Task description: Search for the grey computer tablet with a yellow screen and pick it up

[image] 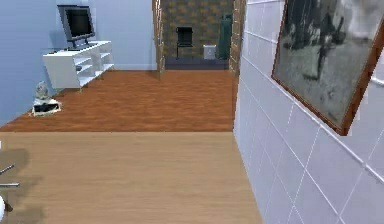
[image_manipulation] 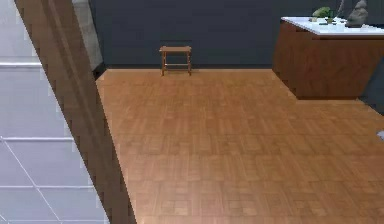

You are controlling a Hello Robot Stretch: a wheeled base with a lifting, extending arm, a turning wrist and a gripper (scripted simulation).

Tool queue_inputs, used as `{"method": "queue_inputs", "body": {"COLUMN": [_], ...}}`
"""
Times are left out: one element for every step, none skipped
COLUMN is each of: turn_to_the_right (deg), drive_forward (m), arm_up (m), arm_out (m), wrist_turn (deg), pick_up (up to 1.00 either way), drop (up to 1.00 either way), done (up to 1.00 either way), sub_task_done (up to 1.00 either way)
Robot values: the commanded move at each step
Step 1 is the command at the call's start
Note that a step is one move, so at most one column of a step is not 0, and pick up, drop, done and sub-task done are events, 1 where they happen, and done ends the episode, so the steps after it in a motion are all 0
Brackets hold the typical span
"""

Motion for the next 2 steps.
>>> {"method": "queue_inputs", "body": {"turn_to_the_right": [0.0,0.0], "drive_forward": [1.00,1.00], "arm_up": [0.00,0.00], "arm_out": [0.00,0.00], "wrist_turn": [0.0,0.0], "pick_up": [0.00,0.00], "drop": [0.00,0.00], "done": [0.00,0.00], "sub_task_done": [0.00,0.00]}}
